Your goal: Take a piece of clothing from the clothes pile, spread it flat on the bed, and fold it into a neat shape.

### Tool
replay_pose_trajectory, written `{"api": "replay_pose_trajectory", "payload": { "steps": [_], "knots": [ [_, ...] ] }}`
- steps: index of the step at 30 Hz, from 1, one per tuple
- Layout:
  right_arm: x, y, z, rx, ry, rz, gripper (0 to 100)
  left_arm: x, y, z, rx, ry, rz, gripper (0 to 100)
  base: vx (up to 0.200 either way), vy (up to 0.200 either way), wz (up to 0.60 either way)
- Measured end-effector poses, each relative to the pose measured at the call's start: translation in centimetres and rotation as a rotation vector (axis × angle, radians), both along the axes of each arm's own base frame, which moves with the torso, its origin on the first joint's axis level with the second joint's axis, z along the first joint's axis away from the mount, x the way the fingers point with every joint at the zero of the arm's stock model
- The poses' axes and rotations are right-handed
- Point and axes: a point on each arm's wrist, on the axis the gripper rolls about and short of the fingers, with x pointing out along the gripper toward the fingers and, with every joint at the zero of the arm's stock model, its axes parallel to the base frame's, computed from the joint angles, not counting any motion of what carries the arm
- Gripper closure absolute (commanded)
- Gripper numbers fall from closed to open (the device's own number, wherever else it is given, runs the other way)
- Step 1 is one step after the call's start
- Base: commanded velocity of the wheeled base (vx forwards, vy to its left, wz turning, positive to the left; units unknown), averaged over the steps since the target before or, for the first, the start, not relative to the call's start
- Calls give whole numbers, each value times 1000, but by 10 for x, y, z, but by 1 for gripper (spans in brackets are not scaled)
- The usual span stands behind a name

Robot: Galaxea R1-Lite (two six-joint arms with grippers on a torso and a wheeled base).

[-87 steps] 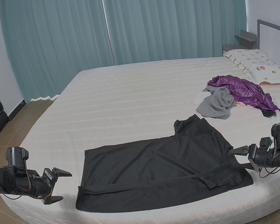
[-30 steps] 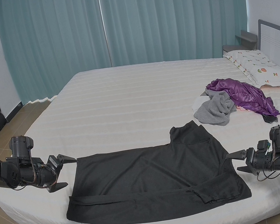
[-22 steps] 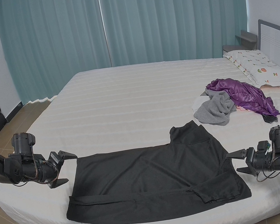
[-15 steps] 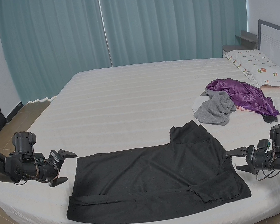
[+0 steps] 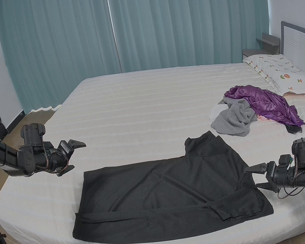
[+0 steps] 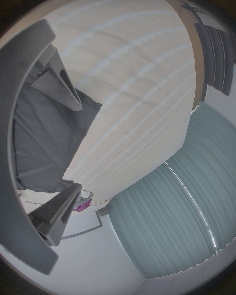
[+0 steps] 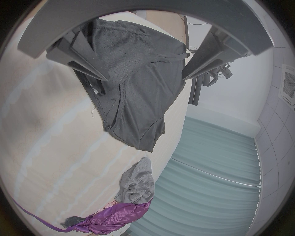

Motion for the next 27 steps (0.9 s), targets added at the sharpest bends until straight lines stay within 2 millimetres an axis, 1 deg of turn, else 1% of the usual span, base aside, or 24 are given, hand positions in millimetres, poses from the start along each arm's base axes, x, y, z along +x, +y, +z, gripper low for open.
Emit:
{"api": "replay_pose_trajectory", "payload": {
  "steps": [6,9,13,17,22,27],
  "knots": [
    [1,0,-4,-3,9,0,0,39,-3,-24,59,-27,-35,0,0,0,0],
    [4,-1,-5,-3,-2,-6,0,51,-6,-40,107,-32,-60,0,0,0,0],
    [9,-4,-7,-2,-47,-20,0,59,-6,-61,149,-18,-85,0,0,0,0],
    [10,-5,-15,-4,-47,-28,0,63,-5,-77,151,3,-81,0,0,0,0],
    [10,-6,-23,-6,-21,-29,0,67,0,-87,153,-19,-66,0,0,0,0],
    [9,-5,-28,-6,-1,-28,0,66,3,-96,153,0,-61,0,0,0,0]
  ]
}}
